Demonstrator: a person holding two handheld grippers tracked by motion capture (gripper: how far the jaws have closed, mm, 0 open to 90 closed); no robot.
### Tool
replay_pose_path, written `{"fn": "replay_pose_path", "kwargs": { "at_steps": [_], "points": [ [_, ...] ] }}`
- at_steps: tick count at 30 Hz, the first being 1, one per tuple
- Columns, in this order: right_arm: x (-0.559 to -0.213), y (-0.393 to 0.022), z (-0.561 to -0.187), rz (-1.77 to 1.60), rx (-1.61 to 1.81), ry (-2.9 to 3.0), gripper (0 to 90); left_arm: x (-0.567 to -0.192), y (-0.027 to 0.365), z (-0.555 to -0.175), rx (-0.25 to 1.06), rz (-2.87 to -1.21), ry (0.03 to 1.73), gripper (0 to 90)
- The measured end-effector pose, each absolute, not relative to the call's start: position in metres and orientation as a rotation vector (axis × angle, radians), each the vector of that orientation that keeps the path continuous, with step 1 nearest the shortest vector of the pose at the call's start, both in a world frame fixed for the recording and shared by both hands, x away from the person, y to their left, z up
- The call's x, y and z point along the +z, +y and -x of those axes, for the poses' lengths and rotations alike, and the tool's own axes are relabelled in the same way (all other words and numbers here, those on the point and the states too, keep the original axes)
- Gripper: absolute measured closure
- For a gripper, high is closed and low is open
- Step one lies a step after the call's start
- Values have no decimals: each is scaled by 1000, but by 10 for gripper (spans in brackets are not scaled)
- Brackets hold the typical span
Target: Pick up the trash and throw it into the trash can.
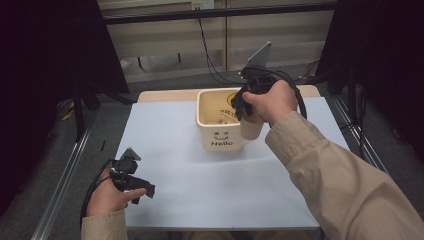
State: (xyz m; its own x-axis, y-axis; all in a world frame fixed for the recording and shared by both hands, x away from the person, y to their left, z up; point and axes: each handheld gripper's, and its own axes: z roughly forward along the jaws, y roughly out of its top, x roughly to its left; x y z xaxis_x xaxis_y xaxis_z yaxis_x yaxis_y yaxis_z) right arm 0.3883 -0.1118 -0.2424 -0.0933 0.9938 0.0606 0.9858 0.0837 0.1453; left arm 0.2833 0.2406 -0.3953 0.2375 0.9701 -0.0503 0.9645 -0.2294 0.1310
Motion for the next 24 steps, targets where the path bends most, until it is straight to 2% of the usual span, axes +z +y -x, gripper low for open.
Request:
{"fn": "replay_pose_path", "kwargs": {
  "at_steps": [24],
  "points": [
    [-185, -131, -407, -2048, 235, 2264, 220, -398, 239, -284, 64, -2363, 1857, 48]
  ]
}}
